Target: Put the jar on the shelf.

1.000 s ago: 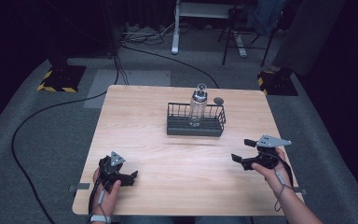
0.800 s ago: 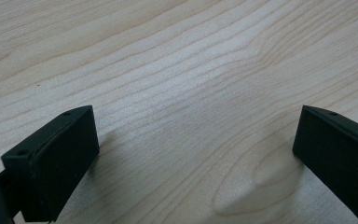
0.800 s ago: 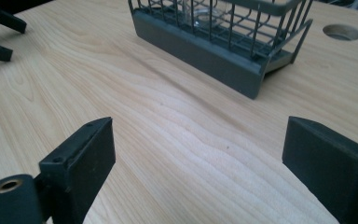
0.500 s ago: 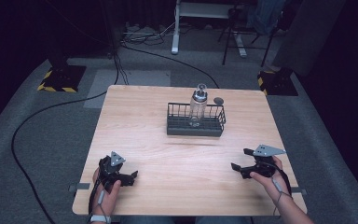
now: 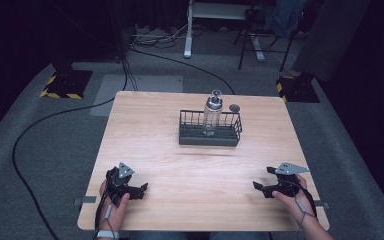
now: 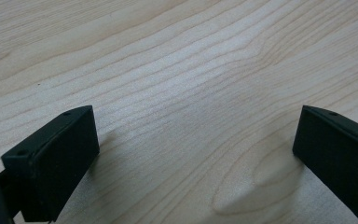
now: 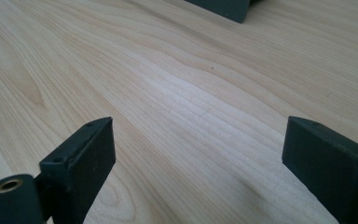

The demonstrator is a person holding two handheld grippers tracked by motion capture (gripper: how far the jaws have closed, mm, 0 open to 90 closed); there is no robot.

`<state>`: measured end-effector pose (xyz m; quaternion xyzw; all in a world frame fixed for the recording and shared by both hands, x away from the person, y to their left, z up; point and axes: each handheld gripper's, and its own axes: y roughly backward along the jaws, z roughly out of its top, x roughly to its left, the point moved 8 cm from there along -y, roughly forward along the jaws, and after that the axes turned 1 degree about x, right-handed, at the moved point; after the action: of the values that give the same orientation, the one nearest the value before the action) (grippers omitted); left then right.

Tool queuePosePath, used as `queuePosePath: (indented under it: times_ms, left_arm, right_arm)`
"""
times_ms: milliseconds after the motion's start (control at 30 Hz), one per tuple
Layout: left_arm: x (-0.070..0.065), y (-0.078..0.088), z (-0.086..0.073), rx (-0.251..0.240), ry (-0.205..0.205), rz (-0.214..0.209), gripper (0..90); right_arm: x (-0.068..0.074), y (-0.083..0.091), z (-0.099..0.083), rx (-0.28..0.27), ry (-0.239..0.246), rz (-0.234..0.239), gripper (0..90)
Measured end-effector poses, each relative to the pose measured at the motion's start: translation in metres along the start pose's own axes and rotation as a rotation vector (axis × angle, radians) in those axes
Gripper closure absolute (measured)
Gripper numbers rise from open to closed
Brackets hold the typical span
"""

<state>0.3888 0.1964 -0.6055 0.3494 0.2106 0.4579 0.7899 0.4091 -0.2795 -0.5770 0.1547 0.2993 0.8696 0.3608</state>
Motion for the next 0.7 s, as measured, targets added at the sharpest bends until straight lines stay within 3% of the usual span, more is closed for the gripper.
queuePosePath:
  times_ms: [700]
  left_arm:
    - [0.0,0.0,0.0,0.0,0.001,0.0,0.2]
  right_arm:
    - [-0.005,0.003,-0.03,0.058,-0.023,-0.028,8.7]
